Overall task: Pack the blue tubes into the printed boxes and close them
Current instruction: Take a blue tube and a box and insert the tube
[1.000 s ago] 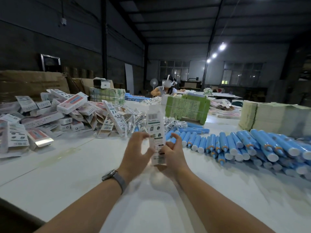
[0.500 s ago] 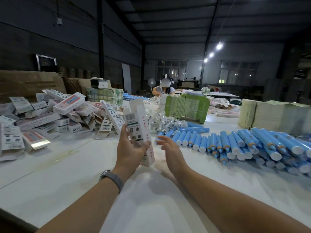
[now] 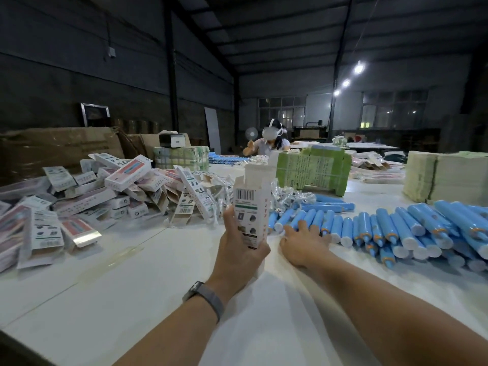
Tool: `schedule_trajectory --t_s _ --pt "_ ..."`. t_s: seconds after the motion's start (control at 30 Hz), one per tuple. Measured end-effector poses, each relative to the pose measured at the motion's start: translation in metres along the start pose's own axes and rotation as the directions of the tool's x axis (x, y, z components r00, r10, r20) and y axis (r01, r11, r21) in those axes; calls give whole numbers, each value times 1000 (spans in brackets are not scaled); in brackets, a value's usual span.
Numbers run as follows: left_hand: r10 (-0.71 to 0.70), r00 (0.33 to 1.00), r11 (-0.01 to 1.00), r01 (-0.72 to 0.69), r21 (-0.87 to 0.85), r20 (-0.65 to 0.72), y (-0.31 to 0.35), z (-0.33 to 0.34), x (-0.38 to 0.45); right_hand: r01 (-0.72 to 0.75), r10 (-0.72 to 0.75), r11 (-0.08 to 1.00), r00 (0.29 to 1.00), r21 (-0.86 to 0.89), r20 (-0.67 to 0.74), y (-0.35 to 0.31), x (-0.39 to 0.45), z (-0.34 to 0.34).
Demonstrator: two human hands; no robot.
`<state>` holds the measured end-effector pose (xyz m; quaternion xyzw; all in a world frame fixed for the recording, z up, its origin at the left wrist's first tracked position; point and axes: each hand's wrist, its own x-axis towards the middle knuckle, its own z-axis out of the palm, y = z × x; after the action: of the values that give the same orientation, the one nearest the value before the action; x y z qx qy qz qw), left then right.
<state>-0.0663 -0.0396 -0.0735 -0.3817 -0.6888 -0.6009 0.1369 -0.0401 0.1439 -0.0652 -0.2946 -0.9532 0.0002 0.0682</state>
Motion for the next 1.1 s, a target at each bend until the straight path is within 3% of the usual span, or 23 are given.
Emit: schedule_trajectory --t_s 0.3,0.53,1.1 --pt "51 992 997 -44 64 -113 3 0 -2 7 5 997 987 72 -164 3 0 3" --pt "29 991 999 -23 44 -133 3 3 -1 -3 5 1000 998 26 -67 5 9 0" --pt "73 982 996 -62 70 -173 -1 0 1 92 -77 995 958 41 -276 -7 5 -14"
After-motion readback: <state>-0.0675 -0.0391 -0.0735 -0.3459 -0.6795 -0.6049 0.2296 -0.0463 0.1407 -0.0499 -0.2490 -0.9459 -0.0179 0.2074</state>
